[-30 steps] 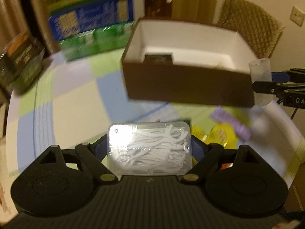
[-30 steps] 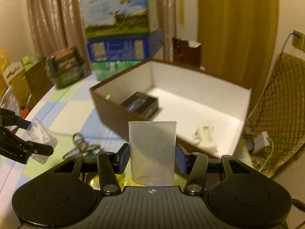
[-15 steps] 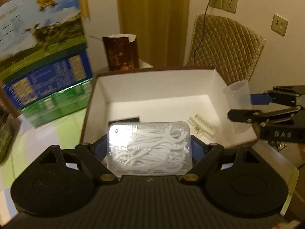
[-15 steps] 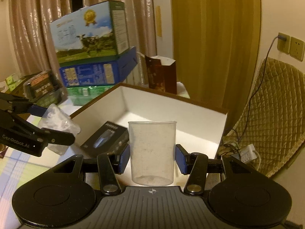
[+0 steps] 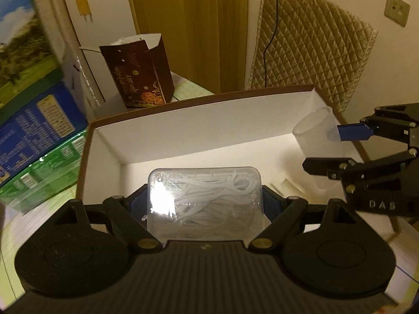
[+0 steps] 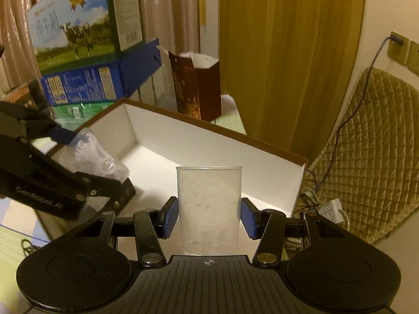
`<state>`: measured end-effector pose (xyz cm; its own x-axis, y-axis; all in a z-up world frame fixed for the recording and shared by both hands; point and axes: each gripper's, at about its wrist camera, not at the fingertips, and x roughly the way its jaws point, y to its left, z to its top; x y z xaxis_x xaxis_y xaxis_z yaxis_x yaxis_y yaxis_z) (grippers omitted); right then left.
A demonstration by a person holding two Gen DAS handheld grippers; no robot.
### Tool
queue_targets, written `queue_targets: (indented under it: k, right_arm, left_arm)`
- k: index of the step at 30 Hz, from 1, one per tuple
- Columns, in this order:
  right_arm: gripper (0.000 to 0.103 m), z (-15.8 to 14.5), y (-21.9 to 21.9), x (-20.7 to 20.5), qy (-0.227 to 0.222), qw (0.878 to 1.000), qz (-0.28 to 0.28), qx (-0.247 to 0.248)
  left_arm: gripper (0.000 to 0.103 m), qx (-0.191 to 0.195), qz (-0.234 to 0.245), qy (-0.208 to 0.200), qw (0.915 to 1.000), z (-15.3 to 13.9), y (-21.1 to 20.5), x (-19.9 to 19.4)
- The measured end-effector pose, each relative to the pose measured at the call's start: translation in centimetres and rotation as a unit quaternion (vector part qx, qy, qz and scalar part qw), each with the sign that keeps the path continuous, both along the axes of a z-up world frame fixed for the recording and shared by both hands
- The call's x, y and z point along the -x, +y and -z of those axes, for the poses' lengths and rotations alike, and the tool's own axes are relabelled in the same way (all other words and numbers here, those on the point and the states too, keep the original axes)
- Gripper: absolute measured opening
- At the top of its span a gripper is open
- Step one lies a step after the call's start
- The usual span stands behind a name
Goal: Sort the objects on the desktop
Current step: 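Carry the floss box and cup into the brown box and release both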
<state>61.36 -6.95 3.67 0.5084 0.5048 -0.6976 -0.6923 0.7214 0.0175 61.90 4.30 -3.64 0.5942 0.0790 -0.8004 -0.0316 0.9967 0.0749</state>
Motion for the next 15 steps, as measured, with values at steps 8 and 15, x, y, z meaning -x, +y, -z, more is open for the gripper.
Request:
queue_targets:
  k: [8,15]
  right_arm:
    - [0.048,2.2,1.7,-3.1,0.0,0.999,-0.011,0.046]
    - [0.048,3.4,2.9,-4.6,-0.001,0.998,-0.017,0.065]
  left_arm:
    - [0.084,-0.014,-0.014,0.018,0.9996,2.2,1.2,-4.9]
    - [0.084,-0.021,-0.028,0.043,0.9985,4.7,2.0,-7.6]
